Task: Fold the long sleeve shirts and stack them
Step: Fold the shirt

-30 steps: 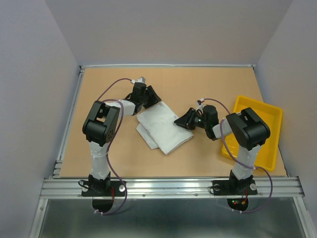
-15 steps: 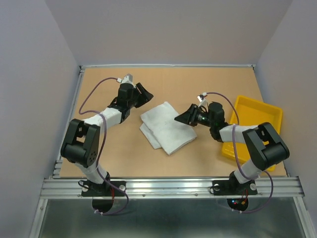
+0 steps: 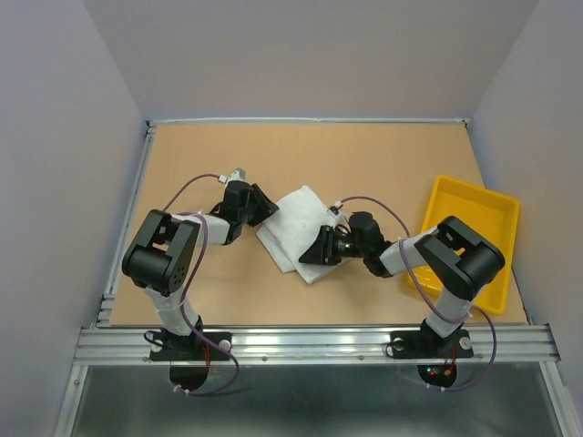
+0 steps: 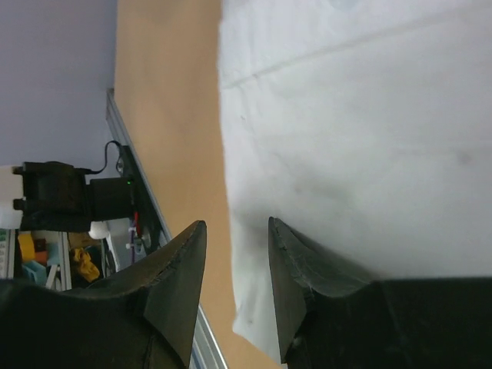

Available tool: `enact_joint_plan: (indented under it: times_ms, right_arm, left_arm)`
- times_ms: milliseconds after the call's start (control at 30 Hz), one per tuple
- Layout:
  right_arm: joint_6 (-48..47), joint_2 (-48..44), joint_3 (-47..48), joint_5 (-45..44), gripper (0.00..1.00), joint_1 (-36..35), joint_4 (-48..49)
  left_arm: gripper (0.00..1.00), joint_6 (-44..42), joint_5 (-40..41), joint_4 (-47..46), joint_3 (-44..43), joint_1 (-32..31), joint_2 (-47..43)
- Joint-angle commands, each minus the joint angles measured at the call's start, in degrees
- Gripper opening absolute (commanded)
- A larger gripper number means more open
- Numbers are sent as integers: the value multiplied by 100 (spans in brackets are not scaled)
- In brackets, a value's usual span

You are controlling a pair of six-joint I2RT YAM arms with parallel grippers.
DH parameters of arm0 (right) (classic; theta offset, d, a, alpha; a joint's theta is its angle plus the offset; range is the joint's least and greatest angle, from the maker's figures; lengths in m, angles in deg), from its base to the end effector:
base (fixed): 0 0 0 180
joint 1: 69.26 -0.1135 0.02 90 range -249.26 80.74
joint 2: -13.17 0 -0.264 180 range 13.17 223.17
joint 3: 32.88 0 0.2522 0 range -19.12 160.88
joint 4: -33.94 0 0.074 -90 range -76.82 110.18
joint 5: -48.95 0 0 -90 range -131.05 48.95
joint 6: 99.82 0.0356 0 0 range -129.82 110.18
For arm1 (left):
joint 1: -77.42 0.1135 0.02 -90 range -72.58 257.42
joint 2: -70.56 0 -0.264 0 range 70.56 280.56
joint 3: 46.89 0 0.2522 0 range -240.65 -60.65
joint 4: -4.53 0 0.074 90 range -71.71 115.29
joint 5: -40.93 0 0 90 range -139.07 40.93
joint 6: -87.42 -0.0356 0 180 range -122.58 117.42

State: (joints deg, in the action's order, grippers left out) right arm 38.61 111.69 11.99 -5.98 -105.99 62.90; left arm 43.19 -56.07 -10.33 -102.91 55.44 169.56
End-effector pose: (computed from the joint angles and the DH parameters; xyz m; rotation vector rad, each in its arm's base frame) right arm 0.2301 0.1972 0.1284 -0.2225 2.2700 1.4895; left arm 0.3157 -0.1321 0.1508 -0.3692 2.1387 -0.8348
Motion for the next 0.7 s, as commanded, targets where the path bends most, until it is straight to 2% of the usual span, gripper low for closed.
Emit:
enact_joint_plan:
  times_ms: [0,267,433,533,567,600,667]
  right_arm:
    - [-52,229,-316,-299,43,34,465]
    - [-70,-61,-589,-396,44,17,439]
    - [70,-324,-493,-273,44,26,97]
    - [-236,-736,112,-333,44,26,-946]
    - [-646,-1051,323,-700,44,26,-1863]
    - [-833,-1176,769,-912,44,26,-2307]
    - [-1396,-1423,1088,-1508,44,122,-3299]
  left_arm:
    - [51,142,217,-319,95,202,119]
    - [51,81,217,-311,34,519,31]
    - [52,-183,103,285,-712,616,313]
    - [57,-192,85,383,-757,616,-99]
    - [58,-183,111,514,-723,598,-431]
    - [62,-166,164,637,-714,581,-600]
    - [70,-131,427,1076,-617,450,-1160]
